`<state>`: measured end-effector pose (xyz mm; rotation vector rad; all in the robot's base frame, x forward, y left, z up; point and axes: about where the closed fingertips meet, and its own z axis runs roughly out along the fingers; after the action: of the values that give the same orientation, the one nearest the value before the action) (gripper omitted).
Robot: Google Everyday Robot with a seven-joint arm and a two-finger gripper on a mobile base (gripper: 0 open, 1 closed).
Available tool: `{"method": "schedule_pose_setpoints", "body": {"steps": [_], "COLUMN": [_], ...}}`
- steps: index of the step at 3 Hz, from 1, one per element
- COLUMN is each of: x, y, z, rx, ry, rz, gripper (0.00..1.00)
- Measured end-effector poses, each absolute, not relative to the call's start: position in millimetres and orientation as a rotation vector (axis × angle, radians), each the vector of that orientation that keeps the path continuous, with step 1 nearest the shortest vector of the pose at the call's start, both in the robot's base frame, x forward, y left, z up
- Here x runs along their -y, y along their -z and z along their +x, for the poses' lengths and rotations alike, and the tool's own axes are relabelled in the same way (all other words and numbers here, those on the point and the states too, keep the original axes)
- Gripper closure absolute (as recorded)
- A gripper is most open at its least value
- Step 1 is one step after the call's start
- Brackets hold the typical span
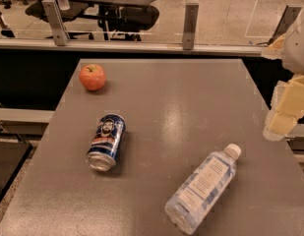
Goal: Move pepsi can near apple
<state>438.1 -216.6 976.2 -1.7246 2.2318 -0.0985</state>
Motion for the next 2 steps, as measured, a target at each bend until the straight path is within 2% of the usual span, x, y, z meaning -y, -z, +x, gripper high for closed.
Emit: {"method": "schedule_pose_setpoints", "body": {"steps": [2], "x": [199], "y": [-974], "z": [453], "rx": [-2.168], "ry": [0.091], "rz": [-1.778], "gripper": [0.0]}}
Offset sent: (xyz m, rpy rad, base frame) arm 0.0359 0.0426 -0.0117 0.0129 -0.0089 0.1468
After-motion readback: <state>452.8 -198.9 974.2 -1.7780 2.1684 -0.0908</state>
